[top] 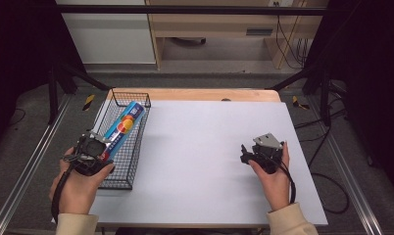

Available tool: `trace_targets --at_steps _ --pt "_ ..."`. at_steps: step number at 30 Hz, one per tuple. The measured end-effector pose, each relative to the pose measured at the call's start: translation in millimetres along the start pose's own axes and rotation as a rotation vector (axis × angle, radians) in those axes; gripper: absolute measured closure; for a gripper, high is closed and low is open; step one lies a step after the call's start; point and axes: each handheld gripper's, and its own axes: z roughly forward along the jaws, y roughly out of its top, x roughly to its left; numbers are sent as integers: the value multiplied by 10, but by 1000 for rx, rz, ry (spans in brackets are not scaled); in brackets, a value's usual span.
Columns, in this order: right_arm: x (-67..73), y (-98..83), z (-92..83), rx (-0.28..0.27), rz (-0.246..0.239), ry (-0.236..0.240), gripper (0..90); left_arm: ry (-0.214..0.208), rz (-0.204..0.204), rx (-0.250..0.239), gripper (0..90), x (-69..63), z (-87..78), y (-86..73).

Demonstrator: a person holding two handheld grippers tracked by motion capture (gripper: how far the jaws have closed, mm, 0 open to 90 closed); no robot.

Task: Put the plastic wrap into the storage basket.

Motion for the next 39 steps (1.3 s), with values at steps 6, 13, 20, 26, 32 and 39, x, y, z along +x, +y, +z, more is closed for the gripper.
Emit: trace_targets --at_steps 6,13,20,26,32,39 --pt "-5 0 -5 -3 -5 -1 91 -16 -26 17 316 15 67 -33" --pt "31 4 5 0 -11 3 91 -17 -51 15 317 78 86 -59" --pt "3 -9 5 7 1 1 87 -25 -51 23 317 79 109 -57" --pt "-16 -11 4 8 3 -2 85 0 -53 63 317 81 155 -46" --pt "-1 -7 7 10 2 5 85 11 -43 96 317 80 203 -43" --pt "4 -10 11 15 1 10 83 12 -32 132 317 84 248 -20"
